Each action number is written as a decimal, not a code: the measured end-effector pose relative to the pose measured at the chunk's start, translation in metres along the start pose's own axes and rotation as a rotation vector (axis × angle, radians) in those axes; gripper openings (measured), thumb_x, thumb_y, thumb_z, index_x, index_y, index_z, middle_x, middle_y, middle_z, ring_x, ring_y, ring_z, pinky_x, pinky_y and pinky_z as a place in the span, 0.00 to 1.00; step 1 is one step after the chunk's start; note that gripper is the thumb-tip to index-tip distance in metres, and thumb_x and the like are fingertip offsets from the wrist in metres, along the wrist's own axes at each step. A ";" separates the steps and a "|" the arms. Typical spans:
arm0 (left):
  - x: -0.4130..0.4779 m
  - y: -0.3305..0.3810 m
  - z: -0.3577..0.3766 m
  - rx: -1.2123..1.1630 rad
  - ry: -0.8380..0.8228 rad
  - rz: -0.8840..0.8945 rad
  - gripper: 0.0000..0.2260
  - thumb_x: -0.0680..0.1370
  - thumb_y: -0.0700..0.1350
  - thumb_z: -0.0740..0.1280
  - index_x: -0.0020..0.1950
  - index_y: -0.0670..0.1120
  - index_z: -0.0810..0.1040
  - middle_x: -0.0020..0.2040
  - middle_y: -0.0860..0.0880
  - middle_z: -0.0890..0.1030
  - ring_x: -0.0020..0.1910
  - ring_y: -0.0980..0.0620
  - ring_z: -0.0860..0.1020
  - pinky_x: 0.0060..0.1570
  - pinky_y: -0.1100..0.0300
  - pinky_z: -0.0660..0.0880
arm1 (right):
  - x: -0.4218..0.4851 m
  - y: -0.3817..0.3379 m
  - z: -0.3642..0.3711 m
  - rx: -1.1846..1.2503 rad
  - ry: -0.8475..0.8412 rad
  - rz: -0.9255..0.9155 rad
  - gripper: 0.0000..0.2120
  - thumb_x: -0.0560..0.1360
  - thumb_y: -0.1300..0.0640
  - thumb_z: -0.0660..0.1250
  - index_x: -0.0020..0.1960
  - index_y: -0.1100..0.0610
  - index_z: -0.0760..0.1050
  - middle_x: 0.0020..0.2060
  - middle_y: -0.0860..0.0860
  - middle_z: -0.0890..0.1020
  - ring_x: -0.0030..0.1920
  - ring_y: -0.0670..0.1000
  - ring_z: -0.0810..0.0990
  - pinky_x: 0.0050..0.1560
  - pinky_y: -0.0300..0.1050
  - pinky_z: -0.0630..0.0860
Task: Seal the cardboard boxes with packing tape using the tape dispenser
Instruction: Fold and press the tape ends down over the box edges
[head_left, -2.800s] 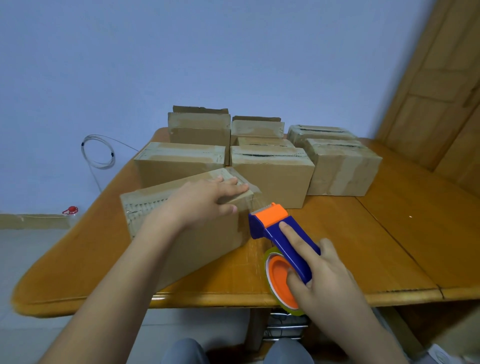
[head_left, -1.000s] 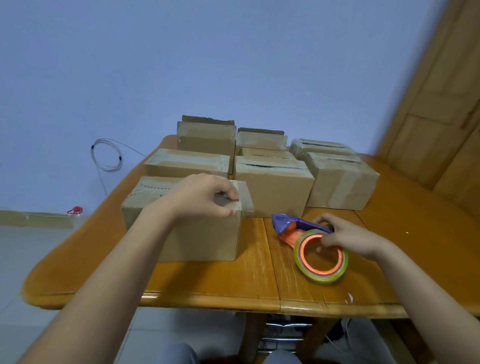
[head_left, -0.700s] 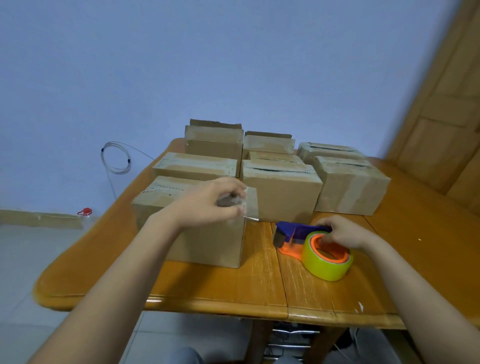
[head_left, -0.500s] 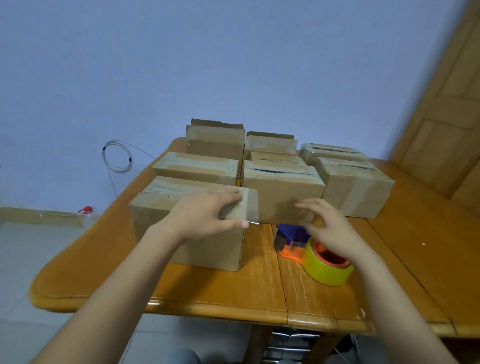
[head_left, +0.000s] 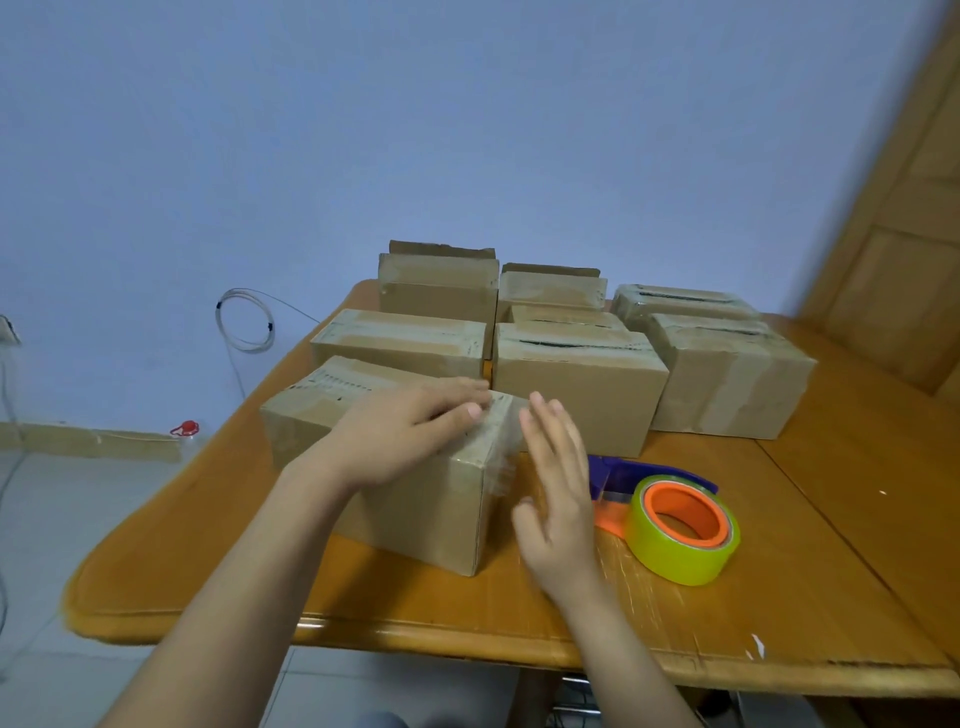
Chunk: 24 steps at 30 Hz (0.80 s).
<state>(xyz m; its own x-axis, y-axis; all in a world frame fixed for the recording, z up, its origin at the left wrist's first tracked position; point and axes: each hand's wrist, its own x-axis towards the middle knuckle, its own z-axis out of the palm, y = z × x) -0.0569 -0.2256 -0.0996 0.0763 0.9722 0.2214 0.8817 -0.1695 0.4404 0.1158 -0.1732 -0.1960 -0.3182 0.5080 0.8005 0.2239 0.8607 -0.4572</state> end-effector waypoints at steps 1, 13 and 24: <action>0.002 0.001 0.002 0.081 -0.010 0.005 0.20 0.82 0.60 0.53 0.73 0.58 0.67 0.74 0.63 0.63 0.72 0.64 0.61 0.69 0.59 0.61 | -0.002 0.001 0.002 -0.020 -0.008 -0.015 0.37 0.67 0.62 0.56 0.76 0.51 0.55 0.75 0.46 0.59 0.76 0.53 0.54 0.74 0.60 0.55; 0.006 0.005 0.004 0.202 -0.049 -0.013 0.19 0.83 0.55 0.51 0.75 0.60 0.61 0.75 0.64 0.59 0.75 0.64 0.53 0.71 0.60 0.55 | -0.014 0.011 0.003 0.034 -0.077 0.008 0.32 0.69 0.63 0.55 0.73 0.55 0.63 0.73 0.47 0.66 0.75 0.52 0.58 0.72 0.60 0.59; 0.010 0.003 0.005 0.234 -0.047 -0.013 0.20 0.83 0.56 0.52 0.75 0.61 0.61 0.74 0.66 0.60 0.75 0.64 0.54 0.70 0.59 0.59 | -0.018 0.010 0.010 -0.054 -0.190 0.048 0.37 0.69 0.62 0.54 0.77 0.48 0.50 0.76 0.40 0.55 0.77 0.51 0.49 0.76 0.56 0.43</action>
<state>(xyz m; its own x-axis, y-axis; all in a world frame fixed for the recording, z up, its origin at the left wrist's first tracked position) -0.0507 -0.2155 -0.1002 0.0814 0.9814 0.1740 0.9663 -0.1205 0.2275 0.1150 -0.1736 -0.2189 -0.4733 0.5497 0.6883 0.2907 0.8351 -0.4670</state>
